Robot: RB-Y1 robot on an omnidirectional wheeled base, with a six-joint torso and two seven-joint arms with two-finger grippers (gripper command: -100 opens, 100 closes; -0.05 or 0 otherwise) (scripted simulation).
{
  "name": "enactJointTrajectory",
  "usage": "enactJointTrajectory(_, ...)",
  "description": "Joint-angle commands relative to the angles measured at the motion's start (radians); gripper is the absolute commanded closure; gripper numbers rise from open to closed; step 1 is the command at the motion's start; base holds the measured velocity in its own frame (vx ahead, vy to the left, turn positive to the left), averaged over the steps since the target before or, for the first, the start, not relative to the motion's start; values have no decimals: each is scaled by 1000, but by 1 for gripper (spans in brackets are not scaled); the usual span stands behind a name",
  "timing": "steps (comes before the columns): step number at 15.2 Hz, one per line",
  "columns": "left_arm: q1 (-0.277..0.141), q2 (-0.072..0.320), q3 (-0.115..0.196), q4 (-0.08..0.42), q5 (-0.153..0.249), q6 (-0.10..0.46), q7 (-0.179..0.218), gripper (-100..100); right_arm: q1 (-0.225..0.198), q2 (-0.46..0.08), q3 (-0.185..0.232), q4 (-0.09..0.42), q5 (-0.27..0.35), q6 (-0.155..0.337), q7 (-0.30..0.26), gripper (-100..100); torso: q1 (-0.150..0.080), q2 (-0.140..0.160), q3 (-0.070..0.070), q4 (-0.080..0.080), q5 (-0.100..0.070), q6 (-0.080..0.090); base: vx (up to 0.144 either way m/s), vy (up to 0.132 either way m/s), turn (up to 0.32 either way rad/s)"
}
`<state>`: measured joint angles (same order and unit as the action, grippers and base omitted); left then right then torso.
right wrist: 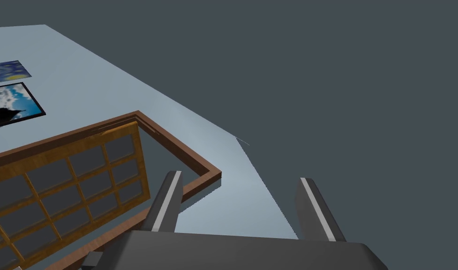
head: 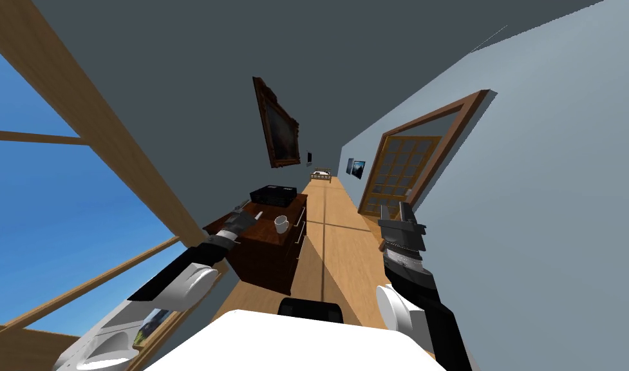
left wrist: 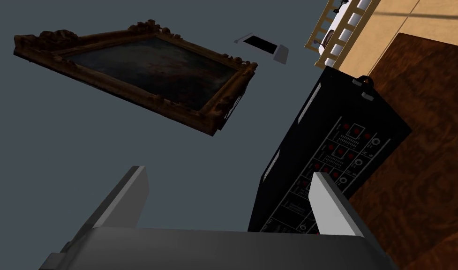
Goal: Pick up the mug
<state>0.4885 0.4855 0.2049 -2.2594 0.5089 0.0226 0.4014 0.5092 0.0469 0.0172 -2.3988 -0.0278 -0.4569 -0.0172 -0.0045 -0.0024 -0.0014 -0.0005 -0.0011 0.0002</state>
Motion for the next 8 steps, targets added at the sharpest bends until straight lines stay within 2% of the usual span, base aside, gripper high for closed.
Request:
enactJointTrajectory(1, -3, 21, 14, 10, 27, 50, 35, -100, 0, 0, 0, 0, 0, 0, 0, 0, 0, 0, 0, 0, 0, 0, 37, -75, -40)
enactJointTrajectory(2, -3, 21, 14, 10, 27, 71, 35, -100, 0, 0, 0, 0, 0, 0, 0, 0, -1, 0, 0, 0, 0, 0, 27, -62, -12)
enactJointTrajectory(3, -5, 53, 36, 24, 67, 95, 78, -100, 0, 0, 0, 0, 0, 0, 0, 0, 0, 0, 0, 0, 0, 0, 38, -91, -35)
enactJointTrajectory(6, -5, 53, 36, 24, 67, 140, 81, -100, 0, 0, 0, 0, 0, 0, 0, 0, -1, 0, 0, 0, 0, 0, 32, -63, -15)
enactJointTrajectory(7, -7, 85, 58, 38, 107, 174, 127, -100, 0, 0, 0, 0, 0, 0, 0, 0, 0, 0, 0, 0, 0, 0, 26, -52, -48)
enactJointTrajectory(8, -7, 85, 58, 38, 107, 194, 127, -100, 0, 0, 0, 0, 0, 0, 0, 0, 0, 0, 0, 0, 0, 0, 37, -65, -46)
